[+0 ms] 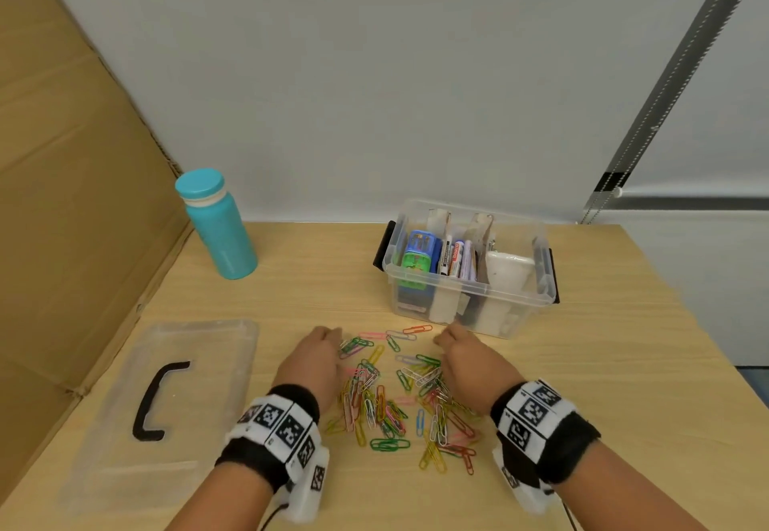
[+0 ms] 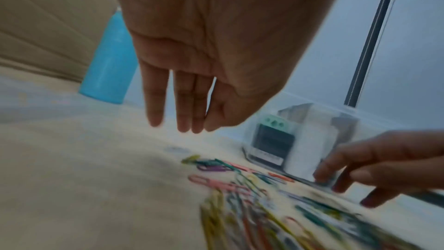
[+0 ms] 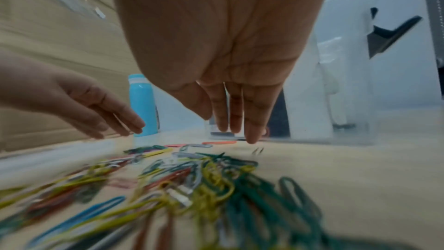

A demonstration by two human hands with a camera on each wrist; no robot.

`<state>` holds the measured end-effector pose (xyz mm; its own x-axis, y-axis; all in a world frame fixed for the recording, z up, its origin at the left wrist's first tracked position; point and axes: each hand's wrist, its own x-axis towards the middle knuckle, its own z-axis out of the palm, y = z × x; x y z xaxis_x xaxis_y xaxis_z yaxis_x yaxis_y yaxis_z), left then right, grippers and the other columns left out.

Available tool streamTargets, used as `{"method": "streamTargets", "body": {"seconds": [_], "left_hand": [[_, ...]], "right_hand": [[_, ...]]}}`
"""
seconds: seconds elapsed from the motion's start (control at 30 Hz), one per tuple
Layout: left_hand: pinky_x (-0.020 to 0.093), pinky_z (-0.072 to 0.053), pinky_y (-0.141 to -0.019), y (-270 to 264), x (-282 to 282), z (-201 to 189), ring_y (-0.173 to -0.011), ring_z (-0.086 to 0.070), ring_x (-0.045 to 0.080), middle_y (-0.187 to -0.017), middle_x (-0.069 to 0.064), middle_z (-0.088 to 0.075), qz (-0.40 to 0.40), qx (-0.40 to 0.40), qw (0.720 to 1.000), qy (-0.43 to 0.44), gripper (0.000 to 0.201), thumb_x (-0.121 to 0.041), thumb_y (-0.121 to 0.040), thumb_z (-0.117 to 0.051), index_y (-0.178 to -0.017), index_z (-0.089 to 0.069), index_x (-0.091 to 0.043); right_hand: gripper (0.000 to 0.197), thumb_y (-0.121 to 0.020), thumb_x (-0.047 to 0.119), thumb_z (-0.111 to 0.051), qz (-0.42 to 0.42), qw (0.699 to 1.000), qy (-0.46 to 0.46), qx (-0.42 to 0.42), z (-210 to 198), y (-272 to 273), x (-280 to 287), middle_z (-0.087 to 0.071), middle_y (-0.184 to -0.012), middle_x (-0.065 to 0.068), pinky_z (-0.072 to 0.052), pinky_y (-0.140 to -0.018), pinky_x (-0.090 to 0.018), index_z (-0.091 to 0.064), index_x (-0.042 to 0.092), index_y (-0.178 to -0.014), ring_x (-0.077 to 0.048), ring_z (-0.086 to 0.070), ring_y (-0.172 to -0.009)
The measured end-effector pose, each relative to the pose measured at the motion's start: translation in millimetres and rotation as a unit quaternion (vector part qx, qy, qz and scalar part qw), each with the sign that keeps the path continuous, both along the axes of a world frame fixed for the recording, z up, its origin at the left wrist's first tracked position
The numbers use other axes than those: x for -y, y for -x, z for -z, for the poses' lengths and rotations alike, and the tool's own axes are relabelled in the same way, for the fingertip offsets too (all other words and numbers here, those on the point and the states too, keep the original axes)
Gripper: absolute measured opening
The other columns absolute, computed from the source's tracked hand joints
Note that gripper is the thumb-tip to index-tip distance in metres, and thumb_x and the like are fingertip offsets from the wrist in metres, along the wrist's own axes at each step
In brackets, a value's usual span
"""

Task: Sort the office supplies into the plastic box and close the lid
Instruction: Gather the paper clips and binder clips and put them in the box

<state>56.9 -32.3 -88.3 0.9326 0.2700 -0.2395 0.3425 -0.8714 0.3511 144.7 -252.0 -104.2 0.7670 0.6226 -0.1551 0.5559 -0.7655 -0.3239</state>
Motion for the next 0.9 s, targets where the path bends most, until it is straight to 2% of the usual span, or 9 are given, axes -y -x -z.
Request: {"method": "streamTargets", "body": {"seconds": [0.1, 0.2, 0.27, 0.33, 0.43, 0.57, 0.67, 0.77, 0.9], "left_hand": [[0.039, -0.022, -0.119, -20, -5, 2, -0.146, -0.014, 0.022, -0.160, 0.003, -0.009, 0.019, -0.083, 0.996, -0.040, 0.065, -0.010, -0.093, -0.045, -0.151, -0.015, -0.011], [0.037, -0.022, -0.118, -26, 5, 7, -0.145, -0.015, 0.028, -0.160, 0.008, -0.007, 0.050, -0.115, 0.992, -0.026, 0.059, -0.013, -0.096, -0.040, -0.150, -0.015, -0.010], [0.036, -0.024, -0.117, -23, 13, 9, -0.143, -0.018, 0.029, -0.158, 0.008, -0.013, 0.076, -0.099, 0.992, -0.024, 0.054, -0.023, -0.099, -0.035, -0.149, -0.019, -0.010], [0.035, -0.028, -0.114, -15, 18, 11, -0.138, -0.024, 0.026, -0.152, 0.006, -0.023, 0.106, -0.081, 0.991, -0.020, 0.058, -0.036, -0.097, -0.041, -0.148, -0.024, -0.012], [0.033, -0.036, -0.109, -5, 23, 17, -0.130, -0.032, 0.021, -0.141, 0.001, -0.033, 0.125, -0.053, 0.990, -0.028, 0.069, -0.042, -0.088, -0.057, -0.146, -0.028, -0.019], [0.031, -0.042, -0.102, -5, 28, 15, -0.120, -0.046, 0.020, -0.130, 0.000, -0.043, 0.095, -0.023, 0.995, 0.000, 0.054, -0.030, -0.088, -0.061, -0.137, -0.043, -0.023], [0.030, -0.045, -0.096, -8, 35, 12, -0.112, -0.054, 0.021, -0.123, 0.002, -0.050, 0.082, -0.019, 0.996, -0.009, 0.038, -0.026, -0.089, -0.059, -0.127, -0.053, -0.019], [0.029, -0.044, -0.096, -11, 37, 12, -0.111, -0.055, 0.022, -0.121, 0.005, -0.055, 0.078, -0.025, 0.997, -0.010, 0.031, -0.024, -0.091, -0.055, -0.121, -0.059, -0.019], [0.025, -0.041, -0.091, -13, 32, 8, -0.109, -0.057, 0.020, -0.116, 0.004, -0.061, 0.064, -0.014, 0.997, 0.029, 0.026, -0.024, -0.090, -0.057, -0.114, -0.066, -0.020]], "right_hand": [[0.048, -0.093, 0.011, -0.042, -0.014, 1.000, 0.013, 0.000, 1, -16, -14, -0.037, -0.135, -0.006, -0.042, -0.101, -0.035, -0.035, 0.011, -0.140, -0.024, -0.038, -0.125], [0.053, -0.097, 0.035, -0.038, -0.006, 0.998, 0.056, -0.007, 10, -14, -24, -0.030, -0.144, -0.006, -0.042, -0.102, -0.040, -0.026, 0.014, -0.145, -0.025, -0.030, -0.131], [0.062, -0.094, 0.052, -0.037, 0.007, 0.996, 0.086, -0.006, 11, -6, -26, -0.030, -0.142, -0.005, -0.043, -0.100, -0.041, -0.027, 0.017, -0.144, -0.025, -0.029, -0.131], [0.069, -0.088, 0.060, -0.042, 0.000, 0.995, 0.099, -0.018, 9, 6, -23, -0.031, -0.137, -0.004, -0.041, -0.101, -0.039, -0.029, 0.019, -0.142, -0.024, -0.031, -0.126], [0.063, -0.086, 0.051, -0.053, -0.015, 0.995, 0.100, -0.026, 6, 24, -15, -0.032, -0.132, -0.004, -0.041, -0.098, -0.037, -0.035, 0.020, -0.137, -0.024, -0.032, -0.120], [0.033, -0.091, 0.017, -0.051, 0.012, 0.997, 0.064, -0.036, 3, 36, -17, -0.036, -0.127, -0.006, -0.043, -0.088, -0.037, -0.043, 0.020, -0.123, -0.028, -0.037, -0.113], [0.033, -0.088, 0.000, -0.045, 0.020, 0.997, 0.058, -0.038, 3, 36, -23, -0.042, -0.120, -0.008, -0.039, -0.077, -0.033, -0.048, 0.017, -0.115, -0.029, -0.044, -0.107], [0.032, -0.088, 0.001, -0.047, 0.031, 0.998, 0.034, -0.033, 5, 33, -24, -0.050, -0.116, -0.008, -0.039, -0.076, -0.029, -0.057, 0.017, -0.114, -0.027, -0.051, -0.104], [0.029, -0.091, 0.009, -0.050, 0.056, 0.997, -0.024, -0.053, -2, 27, -13, -0.060, -0.112, -0.005, -0.040, -0.085, -0.025, -0.066, 0.019, -0.113, -0.023, -0.056, -0.105]]}}
